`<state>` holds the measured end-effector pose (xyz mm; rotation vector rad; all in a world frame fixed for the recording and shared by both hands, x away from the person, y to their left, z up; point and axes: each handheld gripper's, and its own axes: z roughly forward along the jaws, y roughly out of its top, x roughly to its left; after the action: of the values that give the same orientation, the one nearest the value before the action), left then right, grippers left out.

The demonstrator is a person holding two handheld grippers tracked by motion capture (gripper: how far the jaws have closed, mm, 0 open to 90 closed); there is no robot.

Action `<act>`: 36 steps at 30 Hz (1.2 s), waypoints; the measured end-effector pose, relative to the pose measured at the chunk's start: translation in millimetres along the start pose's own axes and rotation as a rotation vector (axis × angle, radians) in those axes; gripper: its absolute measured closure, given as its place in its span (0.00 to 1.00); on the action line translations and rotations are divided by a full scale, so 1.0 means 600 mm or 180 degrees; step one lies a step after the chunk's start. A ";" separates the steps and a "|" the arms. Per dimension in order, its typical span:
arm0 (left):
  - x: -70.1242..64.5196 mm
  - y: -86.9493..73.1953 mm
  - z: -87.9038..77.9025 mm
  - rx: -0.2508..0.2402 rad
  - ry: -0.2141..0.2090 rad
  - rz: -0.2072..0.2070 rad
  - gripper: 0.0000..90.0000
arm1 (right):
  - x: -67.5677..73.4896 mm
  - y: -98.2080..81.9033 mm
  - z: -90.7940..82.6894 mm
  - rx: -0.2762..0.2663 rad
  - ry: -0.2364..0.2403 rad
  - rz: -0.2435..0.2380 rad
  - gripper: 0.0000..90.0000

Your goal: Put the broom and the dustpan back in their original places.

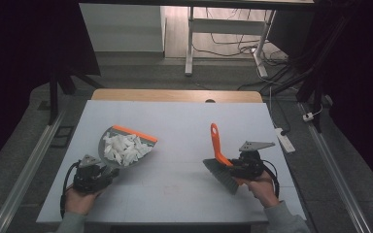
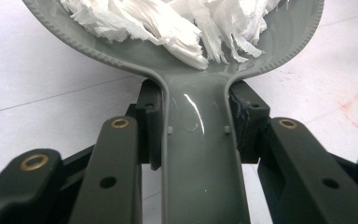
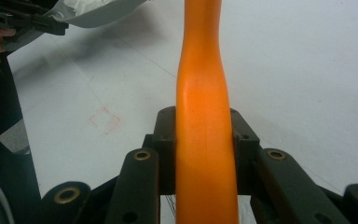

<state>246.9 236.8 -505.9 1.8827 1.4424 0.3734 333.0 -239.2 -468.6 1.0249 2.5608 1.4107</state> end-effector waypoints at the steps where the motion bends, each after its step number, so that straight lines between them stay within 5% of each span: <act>1: 0.002 0.001 0.002 0.0003 0.0007 -0.0021 0.69 | -0.001 0.000 0.000 0.0002 -0.0002 0.0001 0.78; 12: 0.017 0.012 0.032 0.0005 0.0162 -0.0293 0.69 | -0.021 -0.007 0.003 0.0156 0.0048 0.0108 0.78; 28: 0.028 0.014 0.053 0.0009 0.0404 -0.0647 0.69 | -0.021 -0.008 0.012 0.0274 0.0102 0.0098 0.78; 36: 0.017 0.017 0.074 0.0131 0.0481 -0.0610 0.69 | -0.035 -0.007 0.021 0.0371 0.0013 0.0173 0.78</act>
<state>284.8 228.6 -531.9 1.7604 1.7271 0.4027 351.4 -243.4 -484.9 1.1165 2.6658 1.2895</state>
